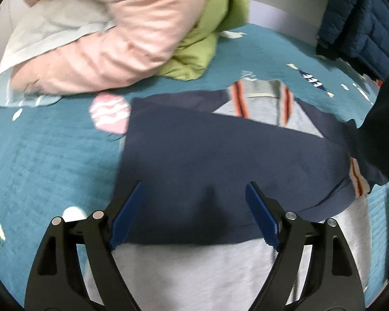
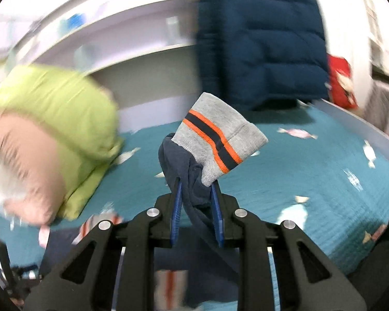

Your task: Fold large clothes

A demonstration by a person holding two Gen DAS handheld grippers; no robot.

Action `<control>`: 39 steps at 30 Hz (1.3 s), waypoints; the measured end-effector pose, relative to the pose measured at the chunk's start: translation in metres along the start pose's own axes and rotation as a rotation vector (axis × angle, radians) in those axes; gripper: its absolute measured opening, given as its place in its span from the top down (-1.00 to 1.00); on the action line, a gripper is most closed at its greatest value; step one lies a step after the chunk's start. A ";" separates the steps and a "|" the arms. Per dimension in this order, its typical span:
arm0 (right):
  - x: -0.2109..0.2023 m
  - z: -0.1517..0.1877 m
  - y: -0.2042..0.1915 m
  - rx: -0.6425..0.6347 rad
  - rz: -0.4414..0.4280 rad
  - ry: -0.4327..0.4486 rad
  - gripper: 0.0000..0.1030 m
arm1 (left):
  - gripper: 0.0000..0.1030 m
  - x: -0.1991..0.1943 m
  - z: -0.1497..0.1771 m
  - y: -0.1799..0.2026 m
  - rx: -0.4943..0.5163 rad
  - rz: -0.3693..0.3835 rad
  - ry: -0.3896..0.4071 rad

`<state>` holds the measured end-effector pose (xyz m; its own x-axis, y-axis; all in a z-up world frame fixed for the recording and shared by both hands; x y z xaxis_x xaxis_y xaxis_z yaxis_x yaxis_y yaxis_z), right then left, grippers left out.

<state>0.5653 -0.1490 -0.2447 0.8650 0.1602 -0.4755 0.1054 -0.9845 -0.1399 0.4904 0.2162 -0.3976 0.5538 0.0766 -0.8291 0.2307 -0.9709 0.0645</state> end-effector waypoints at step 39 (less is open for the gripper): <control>0.068 0.122 -0.166 -0.031 -0.242 -0.431 -0.20 | -0.67 -0.047 -0.002 -0.069 -0.132 0.066 0.060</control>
<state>0.5465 0.0343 -0.3591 0.5331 0.3930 -0.7492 0.2984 -0.9160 -0.2682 0.4497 0.2803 -0.3624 0.6169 0.0305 -0.7865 0.2928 -0.9364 0.1934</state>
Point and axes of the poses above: each gripper's, at about its wrist camera, not at the fingertips, and x roughly the way its jaws point, y to its right, z to its underside, the point moved 1 cm from there along x, roughly the way its jaws point, and after that the axes turned 1 degree about y, right-handed, at the moved point
